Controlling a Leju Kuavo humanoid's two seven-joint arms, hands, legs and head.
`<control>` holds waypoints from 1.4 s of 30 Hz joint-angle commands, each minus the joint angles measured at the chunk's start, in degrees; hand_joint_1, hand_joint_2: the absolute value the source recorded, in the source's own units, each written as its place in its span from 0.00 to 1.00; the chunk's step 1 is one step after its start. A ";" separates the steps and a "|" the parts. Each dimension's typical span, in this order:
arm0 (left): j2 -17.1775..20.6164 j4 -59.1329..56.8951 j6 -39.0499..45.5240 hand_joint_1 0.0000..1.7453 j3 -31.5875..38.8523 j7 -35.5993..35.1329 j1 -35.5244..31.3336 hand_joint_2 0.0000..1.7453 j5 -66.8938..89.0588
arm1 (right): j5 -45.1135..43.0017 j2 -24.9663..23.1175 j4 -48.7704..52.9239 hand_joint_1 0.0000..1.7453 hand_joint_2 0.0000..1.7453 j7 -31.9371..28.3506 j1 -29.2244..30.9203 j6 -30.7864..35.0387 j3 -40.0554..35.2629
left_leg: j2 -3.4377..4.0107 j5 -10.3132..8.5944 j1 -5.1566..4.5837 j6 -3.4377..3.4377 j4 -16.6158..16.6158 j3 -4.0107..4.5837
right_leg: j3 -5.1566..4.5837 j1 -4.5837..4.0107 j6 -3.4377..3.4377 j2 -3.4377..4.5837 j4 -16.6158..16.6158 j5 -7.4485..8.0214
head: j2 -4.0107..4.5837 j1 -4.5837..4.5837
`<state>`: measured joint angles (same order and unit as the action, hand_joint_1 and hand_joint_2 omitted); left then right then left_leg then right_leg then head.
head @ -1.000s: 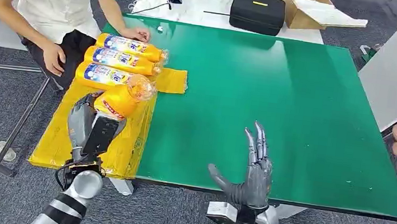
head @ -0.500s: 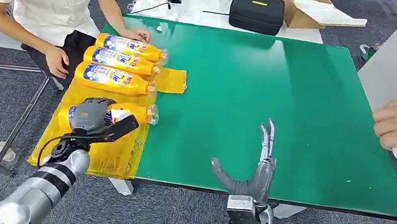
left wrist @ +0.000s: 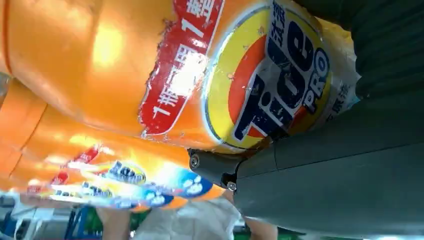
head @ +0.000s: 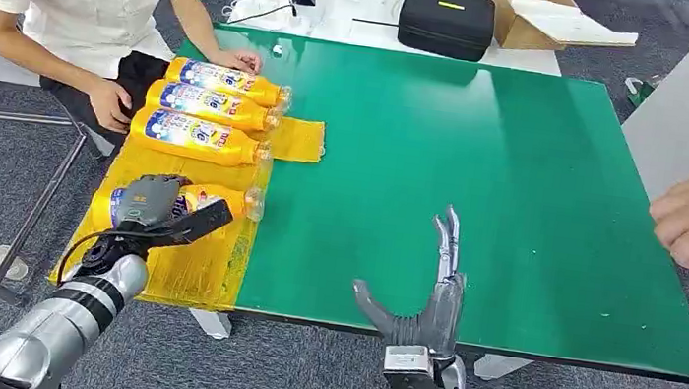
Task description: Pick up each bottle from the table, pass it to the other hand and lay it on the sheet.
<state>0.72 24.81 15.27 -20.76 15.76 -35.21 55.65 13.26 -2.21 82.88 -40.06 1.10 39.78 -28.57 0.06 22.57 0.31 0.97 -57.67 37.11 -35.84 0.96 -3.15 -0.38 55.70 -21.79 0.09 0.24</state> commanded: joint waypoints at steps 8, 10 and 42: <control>2.76 -9.75 -20.95 0.00 -2.85 -4.64 -10.06 1.00 0.13 | -6.48 0.88 -3.56 0.00 1.00 0.06 2.19 -4.77 -2.82 | 0.07 0.09 0.08 -0.04 -0.04 -0.18 | 0.16 -0.08 0.10 0.08 0.01 -0.05 | 0.00 0.00; 3.10 -9.36 -22.03 0.00 -2.61 -4.40 -9.99 1.00 -0.22 | -6.94 0.53 -3.77 0.00 1.00 0.06 2.53 -5.59 -2.51 | 0.12 0.12 0.08 -0.04 -0.05 -0.22 | 0.20 -0.08 0.11 0.13 0.02 -0.06 | 0.00 0.00; 7.59 37.75 2.23 0.00 1.38 3.57 17.86 1.00 -6.32 | -6.68 0.49 -3.34 0.00 1.00 0.06 -2.35 -4.45 -0.49 | 0.06 0.21 0.05 -0.06 -0.06 -0.22 | 0.13 -0.06 0.12 0.10 0.04 -0.16 | 0.00 0.02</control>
<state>7.00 51.24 16.71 -19.45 20.24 -22.63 48.78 6.75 -2.34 81.07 -40.06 -1.48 34.93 -29.68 0.12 22.61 0.29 0.92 -57.66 37.17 -36.00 0.98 -3.12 -0.30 55.72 -21.83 0.09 0.26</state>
